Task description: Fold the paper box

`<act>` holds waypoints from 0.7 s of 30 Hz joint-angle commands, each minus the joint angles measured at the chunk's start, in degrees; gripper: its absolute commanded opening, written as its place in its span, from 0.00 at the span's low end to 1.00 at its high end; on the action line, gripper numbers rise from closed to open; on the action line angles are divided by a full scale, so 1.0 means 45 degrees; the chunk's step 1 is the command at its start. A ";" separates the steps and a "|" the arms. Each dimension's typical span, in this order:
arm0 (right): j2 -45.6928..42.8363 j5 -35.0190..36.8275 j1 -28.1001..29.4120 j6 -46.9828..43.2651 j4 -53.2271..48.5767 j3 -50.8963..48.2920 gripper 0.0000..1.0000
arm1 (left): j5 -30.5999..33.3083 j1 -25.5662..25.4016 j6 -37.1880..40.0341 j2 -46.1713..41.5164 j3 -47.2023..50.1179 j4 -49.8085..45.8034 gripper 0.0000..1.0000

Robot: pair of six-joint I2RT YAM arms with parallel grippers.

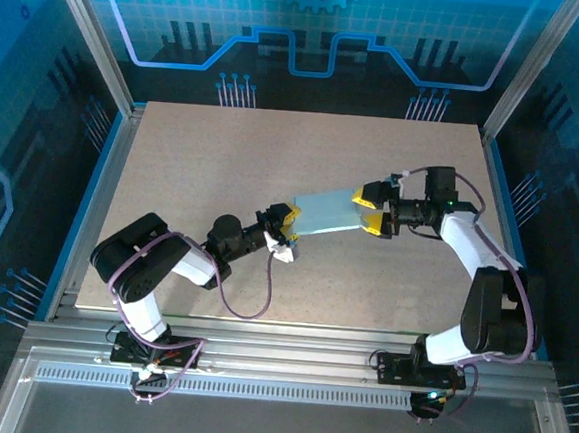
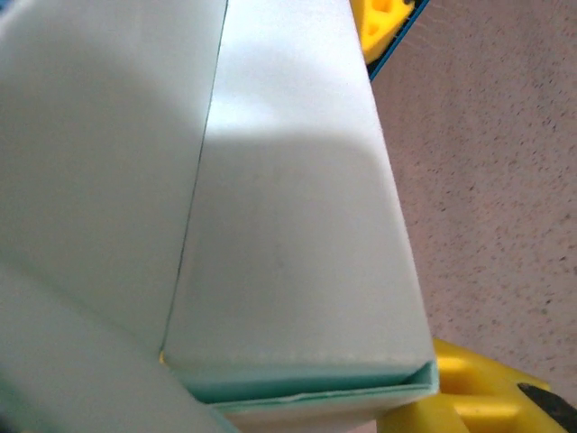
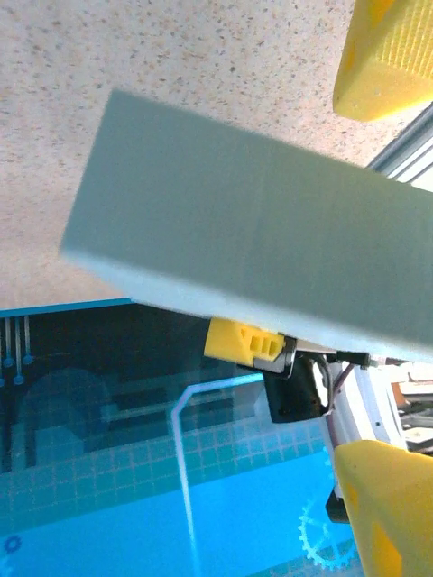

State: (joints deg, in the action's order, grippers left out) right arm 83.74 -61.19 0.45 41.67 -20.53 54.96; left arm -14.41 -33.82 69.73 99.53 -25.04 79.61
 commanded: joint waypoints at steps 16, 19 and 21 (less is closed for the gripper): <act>-0.6128 0.9015 0.1166 -0.8308 -0.4199 0.1533 0.88 | -0.2313 0.0222 -0.6421 -0.0073 0.0654 -0.1533 0.23; -0.6295 1.0335 0.2752 -0.9572 -0.4597 0.1383 0.85 | -0.2983 0.0454 -0.7176 -0.0479 0.0731 -0.2202 0.21; -0.6139 1.1624 0.4058 -1.0242 -0.4785 0.1257 0.85 | -0.3330 0.0597 -0.7391 -0.1036 0.0701 -0.3309 0.19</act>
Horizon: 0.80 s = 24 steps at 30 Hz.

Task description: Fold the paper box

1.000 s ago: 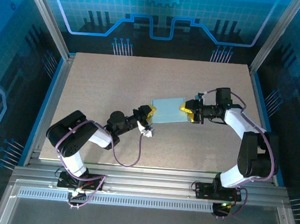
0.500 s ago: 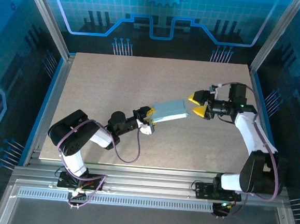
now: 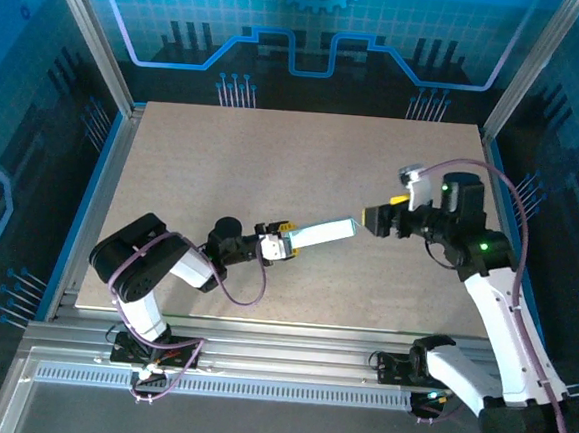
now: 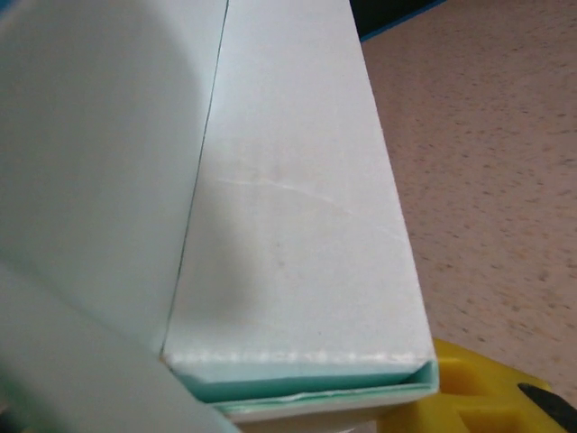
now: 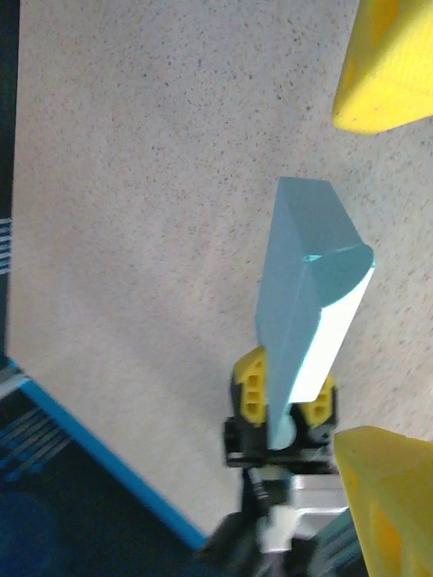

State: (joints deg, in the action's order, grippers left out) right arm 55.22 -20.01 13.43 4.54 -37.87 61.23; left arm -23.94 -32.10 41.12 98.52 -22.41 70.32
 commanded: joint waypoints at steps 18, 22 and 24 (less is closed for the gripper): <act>0.4061 0.4536 0.3520 -0.2541 -0.2107 0.1931 0.50 | -0.3072 0.1329 -0.1394 -0.1992 -0.1142 -0.6414 0.17; 0.4696 0.4324 0.3519 -0.2643 -0.2286 0.2294 0.49 | -0.3136 0.1362 -0.1448 -0.1912 -0.1244 -0.6643 0.17; 0.5012 0.4335 0.3519 -0.2667 -0.2364 0.2405 0.48 | -0.3099 0.1367 -0.1489 -0.1868 -0.1250 -0.6611 0.17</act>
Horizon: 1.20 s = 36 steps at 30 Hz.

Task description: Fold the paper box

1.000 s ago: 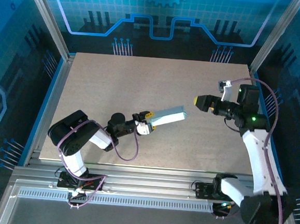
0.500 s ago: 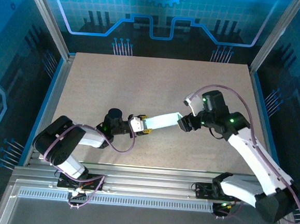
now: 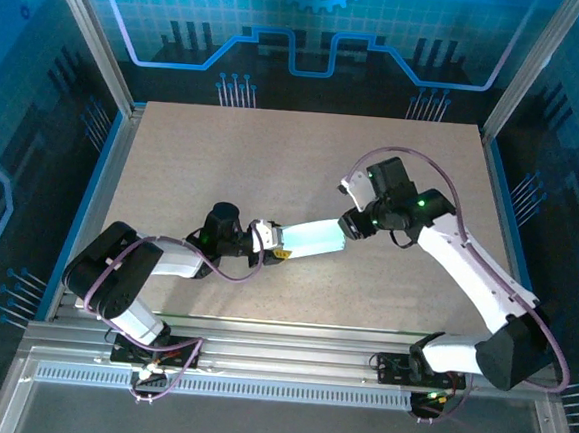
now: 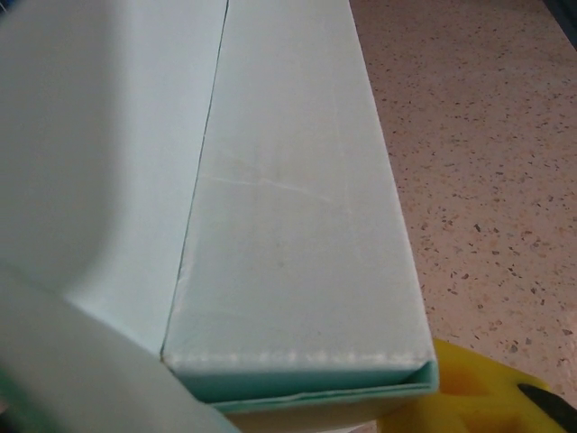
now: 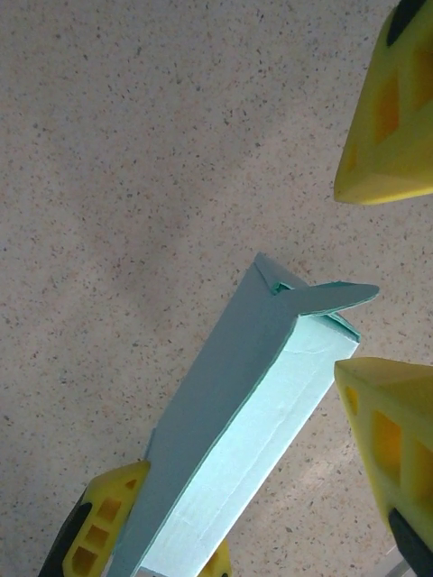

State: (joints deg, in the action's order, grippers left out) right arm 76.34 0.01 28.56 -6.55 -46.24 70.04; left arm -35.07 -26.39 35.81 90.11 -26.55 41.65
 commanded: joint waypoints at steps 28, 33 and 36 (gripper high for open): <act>0.0986 -0.0237 0.0236 0.0223 -0.0374 0.0177 0.18 | -0.0350 0.0123 -0.0509 0.0250 -0.0292 0.0279 0.18; 0.0996 -0.0203 0.0236 0.0219 -0.0399 0.0197 0.04 | -0.0339 0.0128 -0.0520 0.0235 -0.0292 0.0292 0.18; 0.0930 -0.0093 0.0236 0.0234 -0.0399 0.0187 0.00 | -0.0332 0.0130 -0.0519 0.0226 -0.0289 0.0304 0.19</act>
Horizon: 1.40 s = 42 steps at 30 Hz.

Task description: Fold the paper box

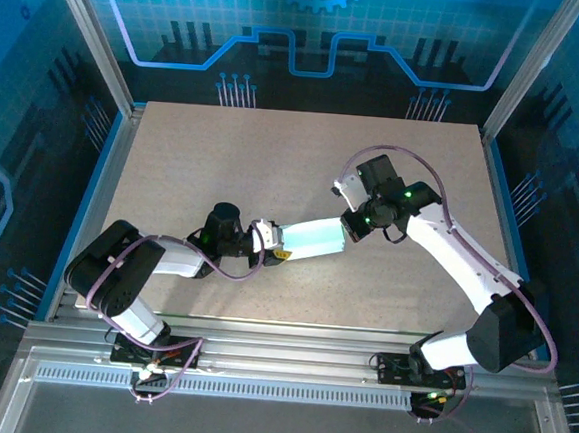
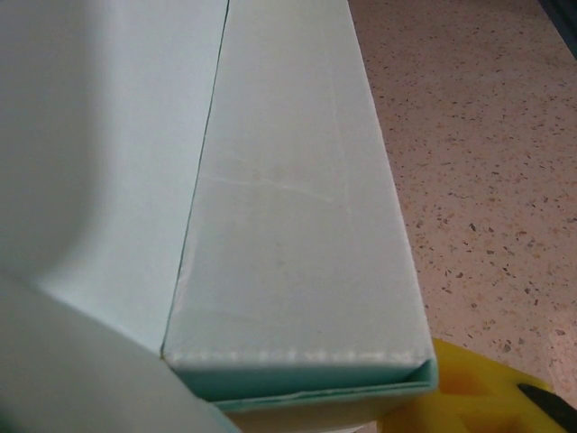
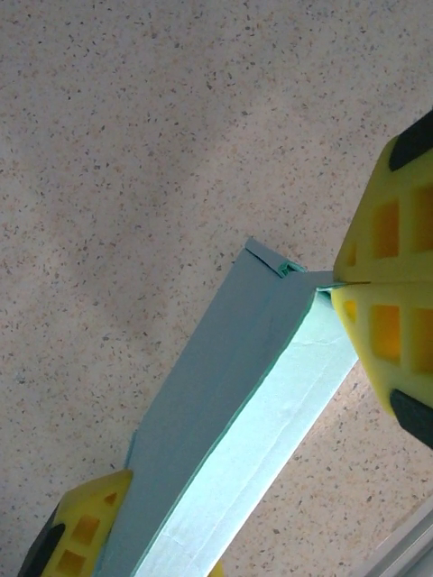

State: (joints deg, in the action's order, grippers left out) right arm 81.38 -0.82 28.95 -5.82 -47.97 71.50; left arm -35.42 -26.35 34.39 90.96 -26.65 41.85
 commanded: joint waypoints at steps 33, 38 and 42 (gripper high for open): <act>-0.0603 0.0181 0.0129 0.1191 0.1525 -0.1104 0.00 | 0.1804 0.0102 -0.1983 0.0275 -0.0546 0.1003 0.42; -0.0201 0.0399 0.0237 0.2362 0.1396 -0.0619 0.00 | 0.1957 0.0079 -0.2704 0.0271 -0.1263 -0.0378 0.37; 0.0053 0.1551 0.0386 0.3273 0.1323 -0.0465 0.00 | 0.2047 0.0077 -0.3410 0.0295 -0.1337 -0.0192 0.34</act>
State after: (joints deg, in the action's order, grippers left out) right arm 80.44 4.93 29.10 4.45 -41.23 67.90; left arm -27.68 -26.04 23.14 93.06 -31.27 43.51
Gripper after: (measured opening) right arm 0.054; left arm 0.400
